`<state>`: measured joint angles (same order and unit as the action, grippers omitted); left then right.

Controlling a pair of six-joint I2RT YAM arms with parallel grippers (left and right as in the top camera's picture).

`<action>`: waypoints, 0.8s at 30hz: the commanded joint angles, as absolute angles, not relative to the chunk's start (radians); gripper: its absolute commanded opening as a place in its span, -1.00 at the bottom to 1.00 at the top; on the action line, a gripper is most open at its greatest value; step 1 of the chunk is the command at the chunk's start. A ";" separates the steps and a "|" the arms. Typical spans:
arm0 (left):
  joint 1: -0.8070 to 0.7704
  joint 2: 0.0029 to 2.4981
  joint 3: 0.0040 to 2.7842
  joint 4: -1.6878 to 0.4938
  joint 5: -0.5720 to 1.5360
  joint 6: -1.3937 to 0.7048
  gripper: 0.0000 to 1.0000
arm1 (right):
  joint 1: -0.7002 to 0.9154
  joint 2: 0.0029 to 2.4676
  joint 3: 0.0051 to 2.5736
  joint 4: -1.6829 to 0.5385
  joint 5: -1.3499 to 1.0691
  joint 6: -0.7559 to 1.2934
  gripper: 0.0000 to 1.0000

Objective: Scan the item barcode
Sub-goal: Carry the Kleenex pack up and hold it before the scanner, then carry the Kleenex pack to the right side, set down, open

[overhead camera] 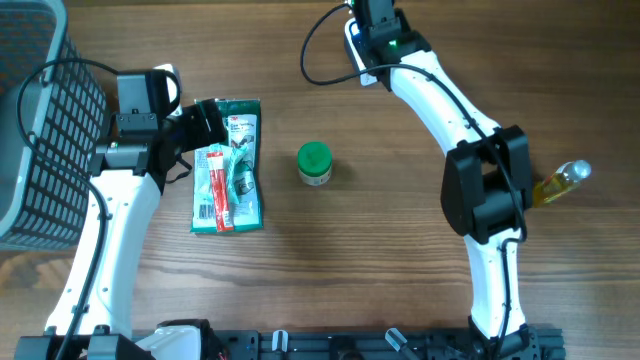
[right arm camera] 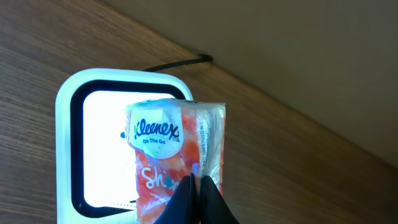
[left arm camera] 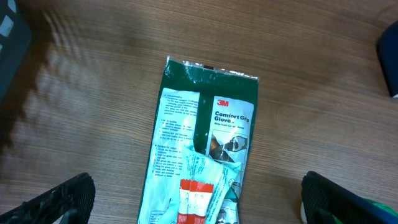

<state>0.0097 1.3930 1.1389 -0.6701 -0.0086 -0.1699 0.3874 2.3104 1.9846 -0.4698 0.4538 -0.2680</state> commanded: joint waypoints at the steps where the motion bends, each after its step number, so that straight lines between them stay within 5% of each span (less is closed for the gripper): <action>1: 0.015 1.382 1.150 -0.667 0.000 -0.165 1.00 | 0.390 2.306 1.987 -0.469 0.524 -0.241 -0.91; 7: 0.015 1.382 1.150 -0.667 0.000 -0.165 1.00 | 0.390 2.096 1.987 -0.609 0.539 -0.150 -0.91; 18: 0.015 1.382 1.150 -0.667 0.000 -0.165 1.00 | 0.278 1.881 1.963 -1.387 0.361 0.120 -0.91; 24: 0.015 1.382 1.150 -0.667 0.000 -0.165 1.00 | 0.127 1.881 1.676 -1.362 0.323 0.208 -0.91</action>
